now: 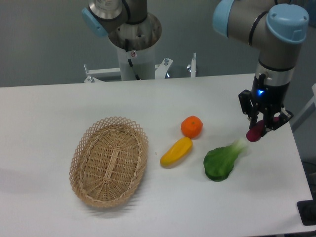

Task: Place the sweet potato in the basket
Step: 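Lift the purple sweet potato held in the gripper off the table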

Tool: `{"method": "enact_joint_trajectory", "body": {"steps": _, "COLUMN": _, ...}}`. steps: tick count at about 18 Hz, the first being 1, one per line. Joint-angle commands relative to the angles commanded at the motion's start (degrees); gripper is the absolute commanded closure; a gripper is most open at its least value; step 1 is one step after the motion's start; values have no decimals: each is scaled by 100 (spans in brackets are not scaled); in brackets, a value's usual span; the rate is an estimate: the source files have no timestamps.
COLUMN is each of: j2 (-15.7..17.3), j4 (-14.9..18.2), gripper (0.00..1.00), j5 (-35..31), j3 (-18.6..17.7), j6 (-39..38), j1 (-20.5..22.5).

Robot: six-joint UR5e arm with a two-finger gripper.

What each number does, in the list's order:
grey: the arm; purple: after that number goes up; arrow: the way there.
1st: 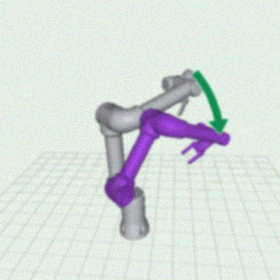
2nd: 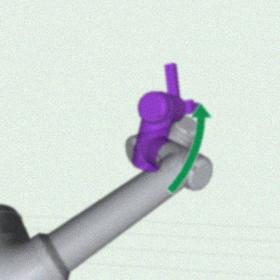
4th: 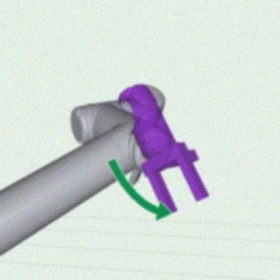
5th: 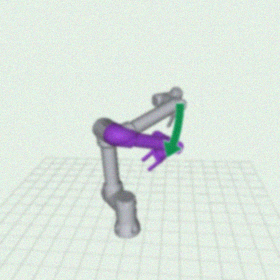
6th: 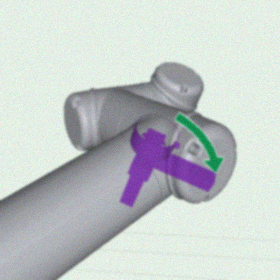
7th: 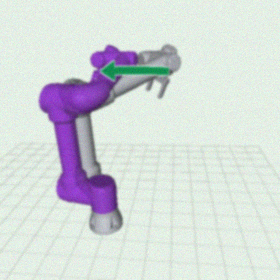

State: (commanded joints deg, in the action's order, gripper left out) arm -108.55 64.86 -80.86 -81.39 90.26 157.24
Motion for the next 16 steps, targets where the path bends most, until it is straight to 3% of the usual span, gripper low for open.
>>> {"method": "enact_joint_trajectory", "body": {"steps": 8, "j2": 167, "j4": 9, "gripper": 72, "j5": 0, "j3": -114, "j6": -368, "j1": -219}}
{"method": "enact_joint_trajectory", "body": {"steps": 16, "j2": 263, "j4": -53, "gripper": 72, "j5": -53, "j3": -421, "j6": -1676, "j1": -851}}
